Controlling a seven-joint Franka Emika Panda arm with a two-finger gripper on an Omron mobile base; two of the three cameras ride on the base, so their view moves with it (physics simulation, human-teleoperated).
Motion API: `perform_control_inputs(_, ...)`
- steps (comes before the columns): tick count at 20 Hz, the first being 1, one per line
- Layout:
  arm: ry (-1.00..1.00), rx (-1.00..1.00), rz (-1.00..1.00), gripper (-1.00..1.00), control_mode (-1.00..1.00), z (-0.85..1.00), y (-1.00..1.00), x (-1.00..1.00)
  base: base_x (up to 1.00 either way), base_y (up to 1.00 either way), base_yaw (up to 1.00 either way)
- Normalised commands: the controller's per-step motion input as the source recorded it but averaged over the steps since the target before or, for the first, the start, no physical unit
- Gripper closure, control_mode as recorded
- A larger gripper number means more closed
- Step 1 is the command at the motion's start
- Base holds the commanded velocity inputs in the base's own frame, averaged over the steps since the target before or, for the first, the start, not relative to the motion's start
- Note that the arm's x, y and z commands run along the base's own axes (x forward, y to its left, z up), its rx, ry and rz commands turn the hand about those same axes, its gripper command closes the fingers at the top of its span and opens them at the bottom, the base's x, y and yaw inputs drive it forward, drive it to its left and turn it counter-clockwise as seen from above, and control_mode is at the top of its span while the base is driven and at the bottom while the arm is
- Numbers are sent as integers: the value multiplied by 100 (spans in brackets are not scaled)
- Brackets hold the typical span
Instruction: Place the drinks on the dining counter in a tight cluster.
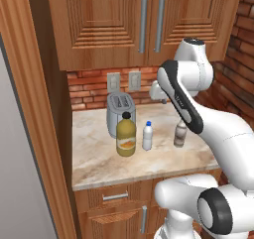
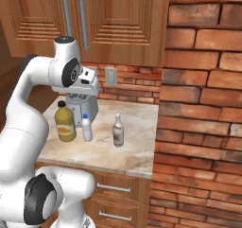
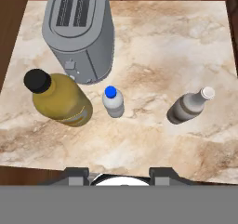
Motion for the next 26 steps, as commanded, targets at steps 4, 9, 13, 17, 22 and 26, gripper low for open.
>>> perform_control_inputs(4, 4, 0, 0, -100, -100, -15, 0, -12, 0, 0, 0)
perform_control_inputs(9, 0, -2, 0, -100, -100, -19, 19, -37, 0, 0, 0)
perform_control_inputs(13, 0, 0, 0, -100, -100, 0, 4, -38, 0, 0, 0)
perform_control_inputs(17, 0, 0, 0, -100, -100, 0, 46, 0, 0, 0, 0)
perform_control_inputs(22, 1, 0, 0, -100, -100, 0, 60, 0, 0, 0, 0)
perform_control_inputs(26, -3, 0, 0, -100, -100, 0, 48, 3, 0, 0, 0)
